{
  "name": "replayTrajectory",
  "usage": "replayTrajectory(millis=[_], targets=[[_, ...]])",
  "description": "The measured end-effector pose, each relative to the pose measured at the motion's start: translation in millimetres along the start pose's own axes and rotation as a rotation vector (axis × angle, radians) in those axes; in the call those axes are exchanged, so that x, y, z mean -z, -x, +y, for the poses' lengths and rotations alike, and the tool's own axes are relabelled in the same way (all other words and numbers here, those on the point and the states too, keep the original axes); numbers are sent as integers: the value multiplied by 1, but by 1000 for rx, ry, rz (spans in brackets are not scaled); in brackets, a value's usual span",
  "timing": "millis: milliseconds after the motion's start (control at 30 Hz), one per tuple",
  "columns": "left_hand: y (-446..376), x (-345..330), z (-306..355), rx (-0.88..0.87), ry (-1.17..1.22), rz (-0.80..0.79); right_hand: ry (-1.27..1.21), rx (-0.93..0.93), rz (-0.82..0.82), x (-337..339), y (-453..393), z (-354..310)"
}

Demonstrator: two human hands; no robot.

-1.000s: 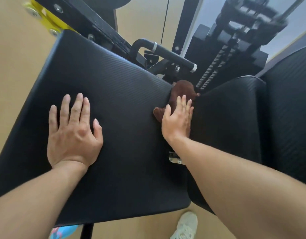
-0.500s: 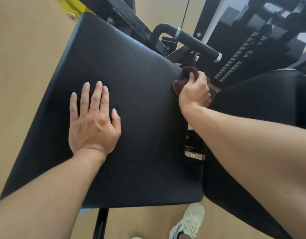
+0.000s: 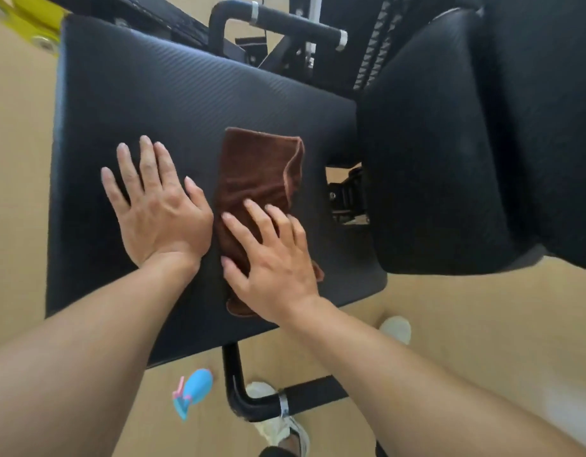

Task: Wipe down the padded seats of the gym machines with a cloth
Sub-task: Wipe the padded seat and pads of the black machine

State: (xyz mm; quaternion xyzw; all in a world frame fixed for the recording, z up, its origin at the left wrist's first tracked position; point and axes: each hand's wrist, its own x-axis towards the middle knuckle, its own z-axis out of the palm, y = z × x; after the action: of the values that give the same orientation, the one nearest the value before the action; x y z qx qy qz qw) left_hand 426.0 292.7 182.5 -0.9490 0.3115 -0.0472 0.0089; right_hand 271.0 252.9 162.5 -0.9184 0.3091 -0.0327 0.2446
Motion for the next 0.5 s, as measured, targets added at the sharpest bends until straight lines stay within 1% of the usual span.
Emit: replayTrajectory(millis=[67, 133, 233, 300, 367, 433, 500], targets=[[0, -1, -1, -13, -1, 3, -47, 1, -6, -6, -9, 5], [0, -3, -2, -21, -15, 5, -132, -59, 14, -9, -3, 14], [0, -3, -2, -37, -20, -2, -127, -266, 73, -5, 26, 40], [0, -3, -3, -37, -23, -4, -110, -409, 70, -5, 55, 66], [0, -2, -2, -38, -22, -6, -165, -545, 63, -6, 86, 85], [0, -2, -1, -40, -23, -8, -236, -630, 83, -9, 104, 89], [0, -3, -1, -42, -18, -6, -321, -685, 159, -13, 100, 84]])
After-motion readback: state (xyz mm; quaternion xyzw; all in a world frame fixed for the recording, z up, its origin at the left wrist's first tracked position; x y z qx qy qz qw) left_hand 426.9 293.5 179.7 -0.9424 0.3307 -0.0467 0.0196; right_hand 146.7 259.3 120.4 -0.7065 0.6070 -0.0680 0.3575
